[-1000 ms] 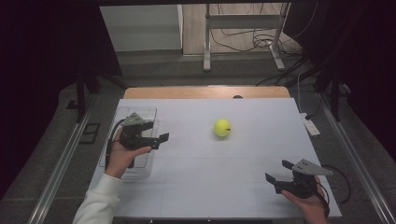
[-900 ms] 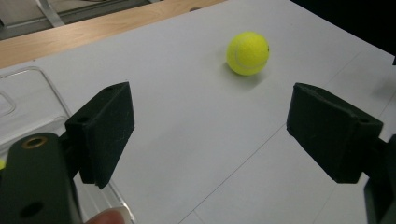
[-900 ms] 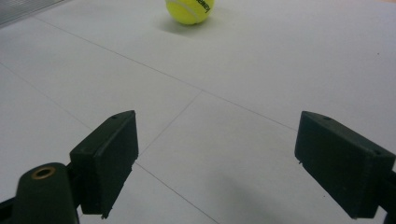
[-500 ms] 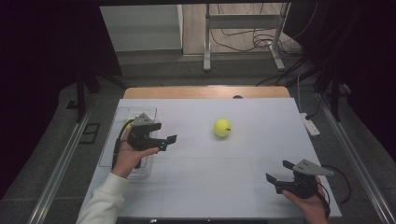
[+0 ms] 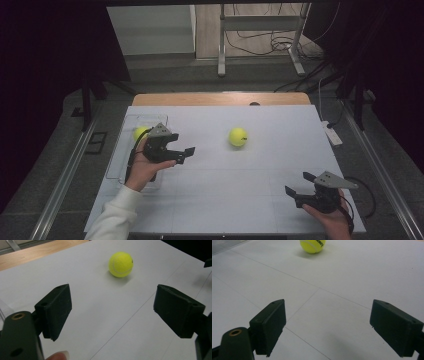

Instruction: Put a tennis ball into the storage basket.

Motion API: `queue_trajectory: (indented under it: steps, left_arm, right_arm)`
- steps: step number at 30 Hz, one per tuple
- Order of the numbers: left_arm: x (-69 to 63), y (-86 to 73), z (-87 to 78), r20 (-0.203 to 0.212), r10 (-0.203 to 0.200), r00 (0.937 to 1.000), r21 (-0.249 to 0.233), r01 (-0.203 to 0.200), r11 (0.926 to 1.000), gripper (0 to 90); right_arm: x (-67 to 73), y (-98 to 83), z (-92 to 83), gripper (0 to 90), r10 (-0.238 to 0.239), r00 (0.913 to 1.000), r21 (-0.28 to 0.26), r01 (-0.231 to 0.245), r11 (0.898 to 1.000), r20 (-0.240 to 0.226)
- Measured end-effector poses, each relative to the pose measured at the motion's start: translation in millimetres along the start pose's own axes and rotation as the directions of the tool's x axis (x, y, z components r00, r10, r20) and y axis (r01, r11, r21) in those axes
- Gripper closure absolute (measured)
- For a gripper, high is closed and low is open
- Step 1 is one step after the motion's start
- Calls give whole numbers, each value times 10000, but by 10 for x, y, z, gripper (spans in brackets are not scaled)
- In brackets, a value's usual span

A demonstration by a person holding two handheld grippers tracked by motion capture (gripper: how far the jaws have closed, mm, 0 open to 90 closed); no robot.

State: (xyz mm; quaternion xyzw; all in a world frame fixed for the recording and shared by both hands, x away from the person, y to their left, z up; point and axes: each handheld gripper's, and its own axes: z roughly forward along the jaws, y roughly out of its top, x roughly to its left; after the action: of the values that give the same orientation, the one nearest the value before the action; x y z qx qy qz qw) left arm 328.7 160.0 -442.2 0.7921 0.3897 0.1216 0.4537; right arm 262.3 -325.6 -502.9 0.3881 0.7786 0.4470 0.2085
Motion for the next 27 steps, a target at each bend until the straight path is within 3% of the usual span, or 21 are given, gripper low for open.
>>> queue_trajectory:
  steps: [17,27]
  left_arm:
    - [-99,52,184,151,293,9995,428,-299,9986,161]
    - [-159,178,279,210,517,9984,582,-529,9969,161]
  right_arm:
    - [6,1,-19,140,11,10000,-50,-10,10000,63]
    - [9,3,-8,140,-14,10000,-37,14,10000,3]
